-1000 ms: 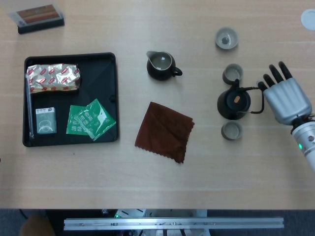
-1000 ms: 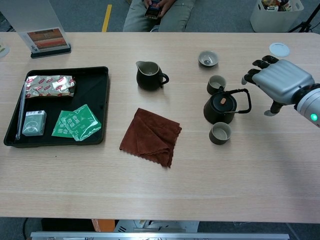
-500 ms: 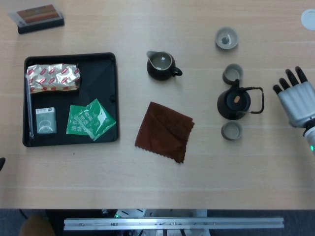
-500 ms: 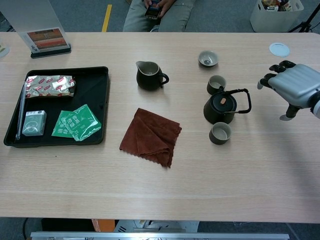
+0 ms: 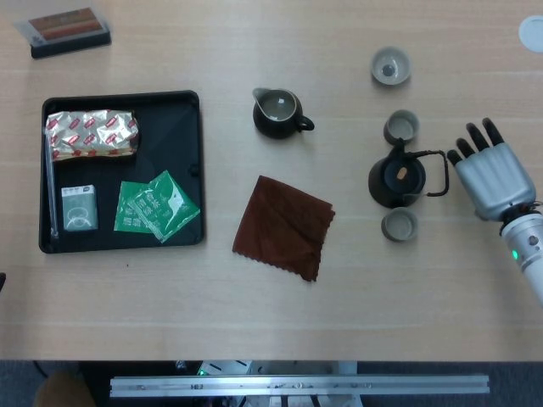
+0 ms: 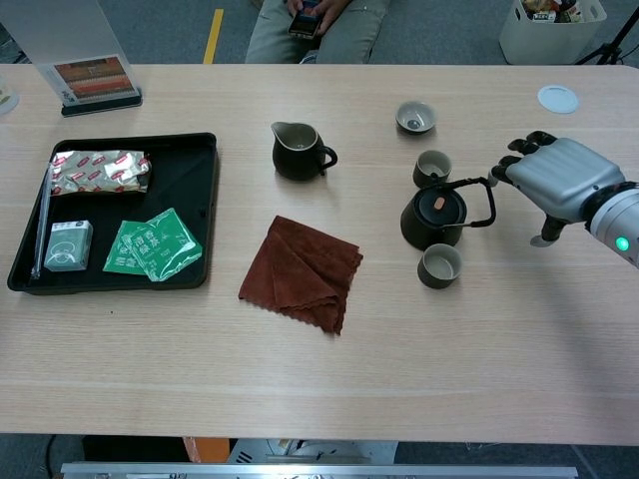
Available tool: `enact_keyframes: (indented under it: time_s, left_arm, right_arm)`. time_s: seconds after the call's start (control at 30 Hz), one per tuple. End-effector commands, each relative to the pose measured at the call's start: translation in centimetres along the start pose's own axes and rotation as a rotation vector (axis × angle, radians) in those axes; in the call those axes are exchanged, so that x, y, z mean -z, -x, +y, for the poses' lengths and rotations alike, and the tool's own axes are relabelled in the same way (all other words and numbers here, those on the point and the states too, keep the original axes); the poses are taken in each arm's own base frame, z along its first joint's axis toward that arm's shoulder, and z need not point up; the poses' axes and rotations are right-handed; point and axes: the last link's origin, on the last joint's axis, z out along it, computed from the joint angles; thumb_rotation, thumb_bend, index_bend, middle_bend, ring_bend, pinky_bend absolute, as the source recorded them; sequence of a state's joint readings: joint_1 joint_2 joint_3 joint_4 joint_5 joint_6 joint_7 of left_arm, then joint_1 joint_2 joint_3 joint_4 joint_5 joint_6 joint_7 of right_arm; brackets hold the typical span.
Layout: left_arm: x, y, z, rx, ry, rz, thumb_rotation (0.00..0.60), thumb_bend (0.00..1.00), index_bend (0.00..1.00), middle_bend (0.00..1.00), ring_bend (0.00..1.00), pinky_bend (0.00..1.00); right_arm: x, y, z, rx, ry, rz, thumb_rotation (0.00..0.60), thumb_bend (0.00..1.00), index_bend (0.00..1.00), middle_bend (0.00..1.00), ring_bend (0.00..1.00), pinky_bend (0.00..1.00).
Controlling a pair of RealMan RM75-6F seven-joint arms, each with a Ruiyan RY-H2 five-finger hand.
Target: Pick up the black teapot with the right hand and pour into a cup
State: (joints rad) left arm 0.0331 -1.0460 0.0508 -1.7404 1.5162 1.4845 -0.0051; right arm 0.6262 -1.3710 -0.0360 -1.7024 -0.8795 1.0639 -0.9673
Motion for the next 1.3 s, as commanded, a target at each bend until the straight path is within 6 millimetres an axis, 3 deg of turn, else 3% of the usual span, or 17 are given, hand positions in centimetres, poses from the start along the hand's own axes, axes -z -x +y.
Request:
enact_keyframes:
  time_s: [0.03,0.93,1.13,1.3]
  left_arm:
    - [0.0,0.0,-0.1,0.0,-0.003,0.001,0.6,0.22,0.0,0.0,0.0,0.0]
    - [0.8,-0.7,-1.0,0.004,-0.033,0.021,0.6,0.22,0.0,0.0,0.0,0.0]
    - [0.9,-0.8,-1.0,0.005,-0.035,0.025,0.6,0.22,0.0,0.0,0.0,0.0]
    - [1.0,-0.7,-1.1,0.006,-0.038,0.021,0.6,0.22,0.0,0.0,0.0,0.0]
  right_arm:
    - [-0.4,-0.3,-0.5,-0.005,-0.006,0.01,0.6,0.0,0.23,0.21,0.04,0.0]
    - [-5.3,-5.1,-6.1,-0.035,-0.059,0.109,0.6,0.0,0.23,0.21,0.04,0.0]
    - [-5.8,-5.8,-6.6,-0.049,-0.055,0.12,0.6,0.0,0.23,0.21,0.04,0.0]
    - [-5.6,-5.6,-5.7,-0.034,-0.037,0.117,0.6,0.0,0.23,0.21,0.04,0.0]
